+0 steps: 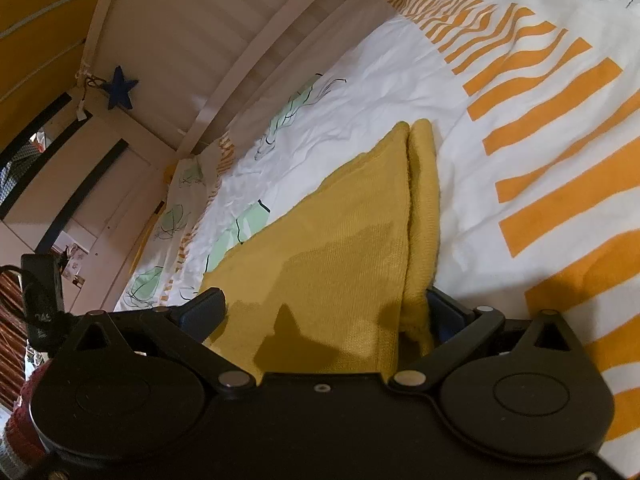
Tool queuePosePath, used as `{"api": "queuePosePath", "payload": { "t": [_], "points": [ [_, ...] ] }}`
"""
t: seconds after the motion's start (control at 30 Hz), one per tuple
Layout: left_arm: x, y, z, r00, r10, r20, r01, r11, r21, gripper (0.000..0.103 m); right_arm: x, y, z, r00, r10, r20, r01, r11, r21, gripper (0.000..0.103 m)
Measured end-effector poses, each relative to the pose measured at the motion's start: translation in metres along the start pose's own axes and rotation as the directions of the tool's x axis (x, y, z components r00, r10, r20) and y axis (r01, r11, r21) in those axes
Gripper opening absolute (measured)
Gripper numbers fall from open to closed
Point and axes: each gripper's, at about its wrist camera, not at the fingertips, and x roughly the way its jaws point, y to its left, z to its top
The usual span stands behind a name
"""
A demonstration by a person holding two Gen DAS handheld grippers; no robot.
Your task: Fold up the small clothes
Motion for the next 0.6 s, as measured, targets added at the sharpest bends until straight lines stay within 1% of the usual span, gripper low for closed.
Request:
{"api": "queuePosePath", "payload": {
  "t": [0.43, 0.6],
  "points": [
    [0.022, -0.01, 0.011, 1.0, 0.0, 0.001, 0.0, 1.0, 0.017, 0.039, 0.001, -0.001, 0.002, 1.0, 0.004, -0.002, -0.004, 1.0, 0.011, 0.103],
    [0.029, -0.007, 0.011, 1.0, -0.014, 0.003, 0.014, 1.0, -0.003, 0.039, 0.001, -0.001, 0.002, 1.0, 0.005, -0.002, -0.005, 1.0, 0.011, 0.103]
  ]
}}
